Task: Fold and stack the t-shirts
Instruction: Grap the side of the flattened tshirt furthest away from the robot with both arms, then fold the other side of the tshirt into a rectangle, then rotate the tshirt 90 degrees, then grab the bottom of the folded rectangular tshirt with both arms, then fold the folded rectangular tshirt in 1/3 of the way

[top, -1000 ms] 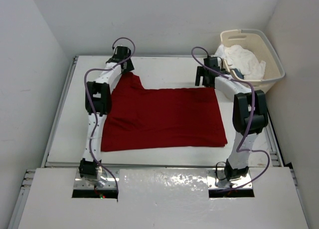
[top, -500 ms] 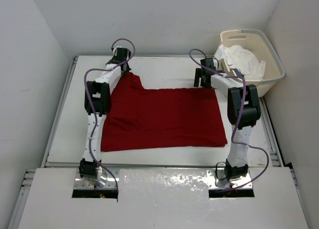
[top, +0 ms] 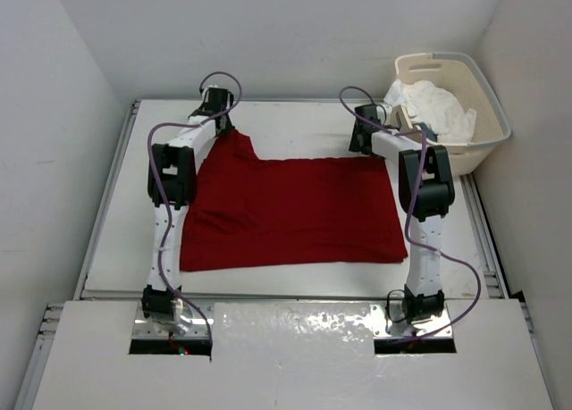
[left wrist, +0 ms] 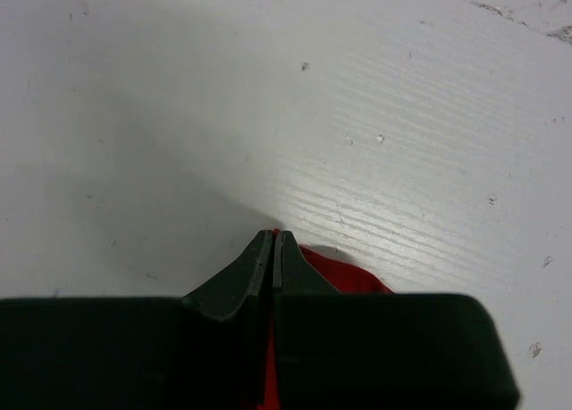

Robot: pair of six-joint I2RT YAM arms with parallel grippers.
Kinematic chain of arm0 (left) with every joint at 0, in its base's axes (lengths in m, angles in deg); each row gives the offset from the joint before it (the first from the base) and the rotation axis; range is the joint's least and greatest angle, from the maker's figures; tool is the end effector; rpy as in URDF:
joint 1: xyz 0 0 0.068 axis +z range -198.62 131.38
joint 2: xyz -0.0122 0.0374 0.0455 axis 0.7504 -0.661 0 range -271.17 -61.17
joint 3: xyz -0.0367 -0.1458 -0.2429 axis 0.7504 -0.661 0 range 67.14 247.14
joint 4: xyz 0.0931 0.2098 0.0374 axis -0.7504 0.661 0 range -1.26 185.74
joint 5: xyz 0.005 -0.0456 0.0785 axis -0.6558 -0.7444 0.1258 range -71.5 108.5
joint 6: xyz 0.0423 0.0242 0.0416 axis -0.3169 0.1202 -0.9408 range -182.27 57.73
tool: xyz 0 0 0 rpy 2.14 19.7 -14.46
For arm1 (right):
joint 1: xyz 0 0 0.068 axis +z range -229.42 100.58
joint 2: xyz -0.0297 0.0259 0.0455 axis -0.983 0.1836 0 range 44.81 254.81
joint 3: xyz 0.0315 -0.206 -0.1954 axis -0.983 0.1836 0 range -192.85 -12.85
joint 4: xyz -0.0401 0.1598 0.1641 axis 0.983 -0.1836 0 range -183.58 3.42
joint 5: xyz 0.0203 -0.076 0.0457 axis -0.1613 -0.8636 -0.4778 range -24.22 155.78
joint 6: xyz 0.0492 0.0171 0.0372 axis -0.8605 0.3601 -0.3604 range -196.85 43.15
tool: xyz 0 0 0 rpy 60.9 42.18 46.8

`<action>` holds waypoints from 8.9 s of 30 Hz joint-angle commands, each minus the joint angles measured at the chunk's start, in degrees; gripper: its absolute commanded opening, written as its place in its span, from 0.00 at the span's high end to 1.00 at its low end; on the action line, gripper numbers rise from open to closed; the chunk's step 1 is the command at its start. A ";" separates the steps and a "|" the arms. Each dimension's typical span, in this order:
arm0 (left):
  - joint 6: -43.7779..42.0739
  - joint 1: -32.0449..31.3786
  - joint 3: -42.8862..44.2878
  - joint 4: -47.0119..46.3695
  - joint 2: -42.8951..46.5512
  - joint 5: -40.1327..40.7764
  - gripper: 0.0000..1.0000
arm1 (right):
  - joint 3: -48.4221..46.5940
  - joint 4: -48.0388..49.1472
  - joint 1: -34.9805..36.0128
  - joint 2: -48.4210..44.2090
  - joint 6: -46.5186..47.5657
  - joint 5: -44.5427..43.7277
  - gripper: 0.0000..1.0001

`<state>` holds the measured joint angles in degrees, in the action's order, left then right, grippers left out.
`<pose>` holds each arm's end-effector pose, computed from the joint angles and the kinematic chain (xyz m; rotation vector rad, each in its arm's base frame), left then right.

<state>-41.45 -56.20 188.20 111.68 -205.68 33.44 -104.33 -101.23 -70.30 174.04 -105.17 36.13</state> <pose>0.5468 -0.0598 0.1561 -0.3925 2.3135 0.0678 0.4706 0.0507 0.1520 0.5994 2.2768 -0.3316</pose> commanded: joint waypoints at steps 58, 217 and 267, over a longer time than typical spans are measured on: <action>12.48 -4.73 -65.50 -4.41 72.05 4.74 1.00 | 42.26 12.28 -0.51 -40.45 2.91 3.81 1.00; 36.58 -26.88 -109.37 -11.34 87.74 -21.09 1.00 | 67.31 21.34 47.30 -49.43 16.36 31.40 0.53; 15.74 -11.85 -43.10 -18.11 39.66 -13.18 1.00 | 7.99 7.71 19.53 -14.89 19.88 26.67 1.00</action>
<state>-24.12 -69.11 141.91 93.98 -164.92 20.74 -92.94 -93.34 -50.30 158.37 -84.58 62.84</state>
